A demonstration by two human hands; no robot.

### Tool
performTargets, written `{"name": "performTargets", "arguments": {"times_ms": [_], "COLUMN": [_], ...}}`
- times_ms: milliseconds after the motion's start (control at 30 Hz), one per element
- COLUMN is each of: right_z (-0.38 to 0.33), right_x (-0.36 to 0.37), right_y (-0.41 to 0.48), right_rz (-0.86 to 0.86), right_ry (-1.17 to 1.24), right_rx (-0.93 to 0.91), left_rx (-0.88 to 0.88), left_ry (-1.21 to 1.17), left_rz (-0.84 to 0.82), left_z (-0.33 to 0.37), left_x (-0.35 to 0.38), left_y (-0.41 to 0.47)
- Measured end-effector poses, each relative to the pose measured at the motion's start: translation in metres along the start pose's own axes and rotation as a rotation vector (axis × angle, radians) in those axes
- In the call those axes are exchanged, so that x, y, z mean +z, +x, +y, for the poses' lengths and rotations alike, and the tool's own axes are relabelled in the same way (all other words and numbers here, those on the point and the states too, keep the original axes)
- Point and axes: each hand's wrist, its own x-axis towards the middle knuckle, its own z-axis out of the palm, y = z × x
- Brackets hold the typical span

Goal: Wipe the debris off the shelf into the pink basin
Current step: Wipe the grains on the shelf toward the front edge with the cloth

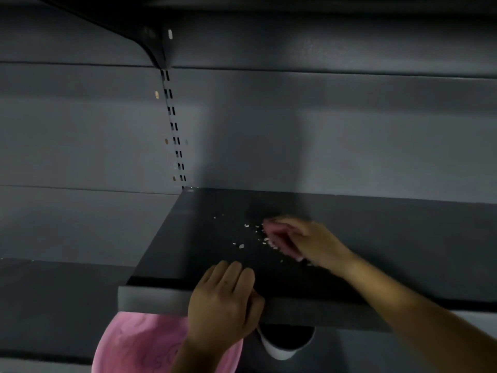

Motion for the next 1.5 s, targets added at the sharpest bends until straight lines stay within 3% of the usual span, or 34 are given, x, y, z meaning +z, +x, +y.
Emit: {"name": "performTargets", "arguments": {"times_ms": [133, 200, 300, 400, 533, 733, 800, 900, 1000, 1067, 1133, 1233, 1300, 1500], "right_z": [-0.022, -0.019, 0.005, 0.029, 0.03, 0.003, -0.007, -0.015, -0.009, 0.003, 0.026, 0.055, 0.059, -0.004], "right_x": [0.015, -0.002, -0.035, -0.052, -0.039, 0.005, 0.019, 0.023, 0.008, -0.014, -0.035, -0.048, -0.037, 0.035], "right_y": [0.012, 0.005, -0.023, -0.064, -0.085, -0.028, -0.008, 0.012, 0.016, 0.017, 0.022, 0.026, 0.027, 0.039], "right_rz": [0.085, 0.204, 0.297, 0.05, -0.268, -0.356, -0.329, -0.214, 0.015, 0.11, 0.17, 0.128, 0.16, 0.131], "right_ry": [0.45, 0.592, 0.456, 0.108, 0.182, -0.081, -0.155, -0.12, 0.152, 0.26, 0.182, -0.16, -0.334, -0.165], "right_rx": [0.142, 0.19, 0.209, 0.094, -0.137, -0.551, -0.612, -0.545, -0.487, -0.35, -0.172, 0.194, 0.164, -0.064], "left_rx": [-0.008, -0.019, -0.018, -0.014, -0.01, -0.026, -0.039, -0.059, -0.087, -0.108, -0.107, -0.097, -0.087, -0.073], "left_ry": [-0.004, -0.006, -0.006, -0.008, 0.009, 0.015, 0.025, -0.002, -0.043, -0.038, -0.026, -0.007, -0.001, -0.068], "left_rz": [-0.027, -0.033, -0.019, 0.003, 0.009, -0.038, -0.055, -0.052, -0.043, -0.027, -0.012, -0.009, 0.0, -0.126], "left_z": [0.0, 0.0, 0.0, 0.0, 0.001, 0.002, 0.002, 0.002, 0.003, 0.004, 0.005, 0.006, 0.006, 0.005], "left_x": [-0.003, -0.004, -0.003, -0.001, -0.001, -0.003, -0.004, -0.005, -0.005, -0.003, -0.002, -0.002, -0.002, -0.013], "left_y": [0.0, 0.0, 0.0, 0.0, -0.001, -0.001, -0.001, -0.002, -0.001, 0.0, 0.001, 0.001, 0.002, 0.005]}}
